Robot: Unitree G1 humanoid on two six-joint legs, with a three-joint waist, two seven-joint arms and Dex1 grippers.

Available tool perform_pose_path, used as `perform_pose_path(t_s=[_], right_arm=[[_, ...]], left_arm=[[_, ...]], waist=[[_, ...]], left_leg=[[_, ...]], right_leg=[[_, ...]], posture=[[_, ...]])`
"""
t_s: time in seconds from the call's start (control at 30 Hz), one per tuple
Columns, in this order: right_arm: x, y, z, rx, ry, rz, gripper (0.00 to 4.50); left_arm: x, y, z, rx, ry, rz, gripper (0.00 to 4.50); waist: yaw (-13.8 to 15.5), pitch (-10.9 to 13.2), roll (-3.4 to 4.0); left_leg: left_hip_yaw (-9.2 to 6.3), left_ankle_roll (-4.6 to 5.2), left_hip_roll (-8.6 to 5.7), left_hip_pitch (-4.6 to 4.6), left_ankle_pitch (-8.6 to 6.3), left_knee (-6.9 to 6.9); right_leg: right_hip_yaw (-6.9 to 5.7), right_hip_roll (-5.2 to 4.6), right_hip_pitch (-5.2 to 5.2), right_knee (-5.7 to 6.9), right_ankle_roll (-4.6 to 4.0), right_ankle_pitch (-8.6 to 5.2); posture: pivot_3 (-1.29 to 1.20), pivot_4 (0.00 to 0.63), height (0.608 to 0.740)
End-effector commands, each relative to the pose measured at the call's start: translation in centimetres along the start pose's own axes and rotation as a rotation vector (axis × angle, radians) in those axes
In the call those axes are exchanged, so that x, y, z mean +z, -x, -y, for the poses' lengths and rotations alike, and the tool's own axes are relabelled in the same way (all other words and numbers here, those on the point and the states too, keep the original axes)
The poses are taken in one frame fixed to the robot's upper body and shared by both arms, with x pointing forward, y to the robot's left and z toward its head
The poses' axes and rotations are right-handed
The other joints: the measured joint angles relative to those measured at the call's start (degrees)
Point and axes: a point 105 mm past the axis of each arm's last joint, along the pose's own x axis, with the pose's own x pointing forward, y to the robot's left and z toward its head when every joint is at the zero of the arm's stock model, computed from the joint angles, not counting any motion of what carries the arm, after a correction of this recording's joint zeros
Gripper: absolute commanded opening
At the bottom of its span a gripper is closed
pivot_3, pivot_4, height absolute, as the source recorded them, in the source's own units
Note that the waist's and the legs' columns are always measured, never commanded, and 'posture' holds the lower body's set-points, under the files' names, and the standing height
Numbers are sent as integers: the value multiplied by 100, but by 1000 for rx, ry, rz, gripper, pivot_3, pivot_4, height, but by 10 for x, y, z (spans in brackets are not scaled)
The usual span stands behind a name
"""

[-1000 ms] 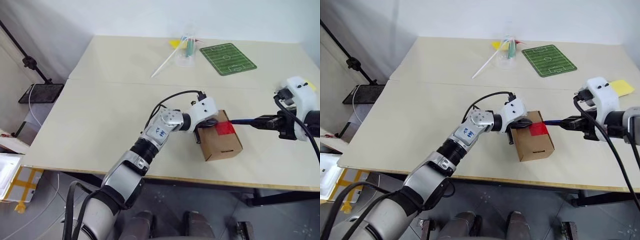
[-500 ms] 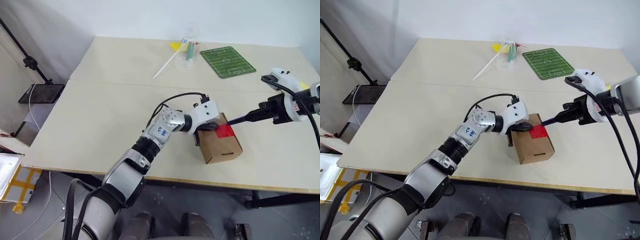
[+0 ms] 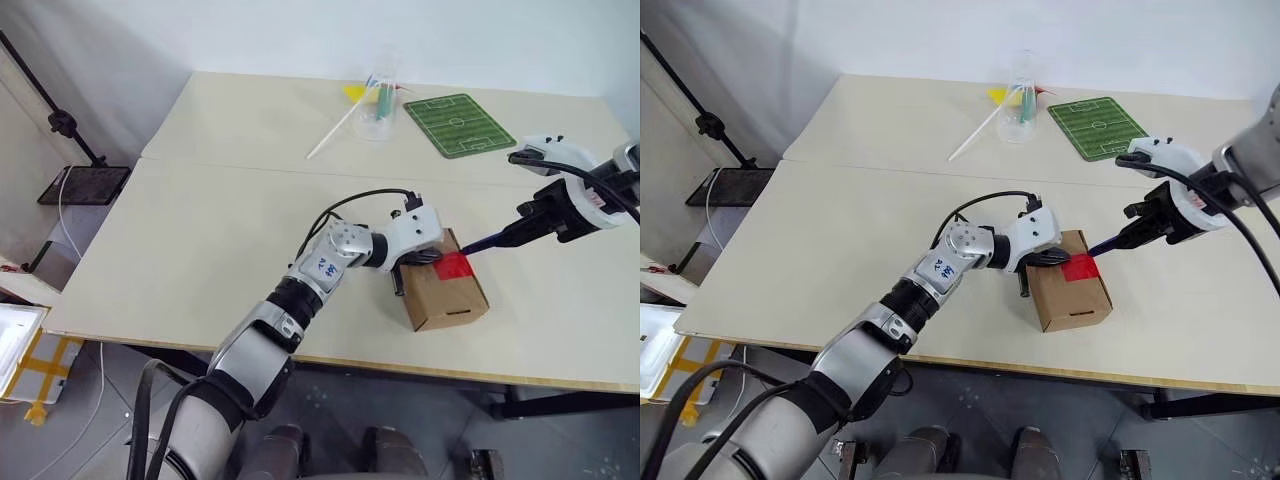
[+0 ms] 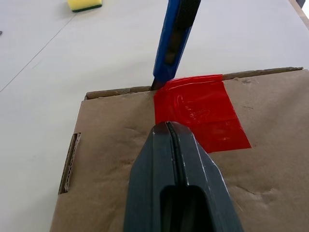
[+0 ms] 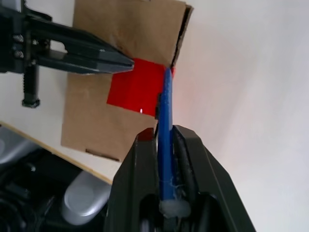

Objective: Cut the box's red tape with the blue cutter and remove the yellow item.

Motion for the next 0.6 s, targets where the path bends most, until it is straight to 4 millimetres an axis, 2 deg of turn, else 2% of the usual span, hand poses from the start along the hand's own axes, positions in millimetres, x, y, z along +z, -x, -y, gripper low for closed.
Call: perform_pose_path(t_s=[0.03,0.2,0.6], right_arm=[[-2,6,-12,80,19,-24,169],[-5,10,-12,102,22,-51,169],[-40,3,-7,161,15,-133,169]], left_arm=[[-82,-5,43,-104,149,-264,0],[-84,-3,44,-102,156,-266,0],[-84,-1,43,-100,161,-267,0]], waist=[[-1,-1,-1],[-3,-2,-1],[-15,-10,-9]], left_leg=[[-1,-1,0,0,-1,-1],[-4,-6,1,0,-4,-4],[-11,-12,6,3,-11,-8]], right_leg=[[-1,0,0,0,0,0],[-5,2,-2,0,0,0],[-6,8,-3,-3,-3,-2]], posture=[[0,150,740],[0,150,740],[0,150,740]])
